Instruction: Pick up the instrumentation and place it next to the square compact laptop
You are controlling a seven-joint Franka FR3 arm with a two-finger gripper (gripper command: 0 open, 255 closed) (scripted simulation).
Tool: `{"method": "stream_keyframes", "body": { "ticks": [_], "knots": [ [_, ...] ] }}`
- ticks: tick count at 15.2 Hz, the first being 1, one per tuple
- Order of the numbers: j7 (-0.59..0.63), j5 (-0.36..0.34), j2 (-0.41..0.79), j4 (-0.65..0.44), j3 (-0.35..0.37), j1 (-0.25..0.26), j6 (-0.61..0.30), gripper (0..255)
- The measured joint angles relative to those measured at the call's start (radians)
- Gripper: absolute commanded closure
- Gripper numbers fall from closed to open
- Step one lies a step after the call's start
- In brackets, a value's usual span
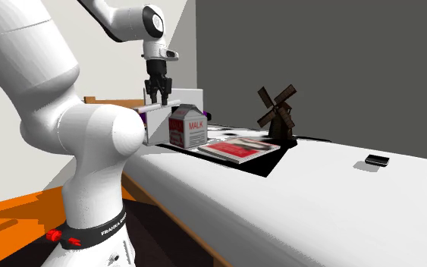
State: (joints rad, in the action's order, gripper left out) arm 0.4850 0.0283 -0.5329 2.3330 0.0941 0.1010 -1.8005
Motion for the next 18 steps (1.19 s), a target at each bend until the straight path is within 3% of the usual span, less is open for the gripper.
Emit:
{"method": "stream_keyframes", "body": {
  "ticks": [18],
  "knots": [
    [0.003, 0.003, 0.043, 0.207, 0.009, 0.002, -0.252, 255]
  ]
}}
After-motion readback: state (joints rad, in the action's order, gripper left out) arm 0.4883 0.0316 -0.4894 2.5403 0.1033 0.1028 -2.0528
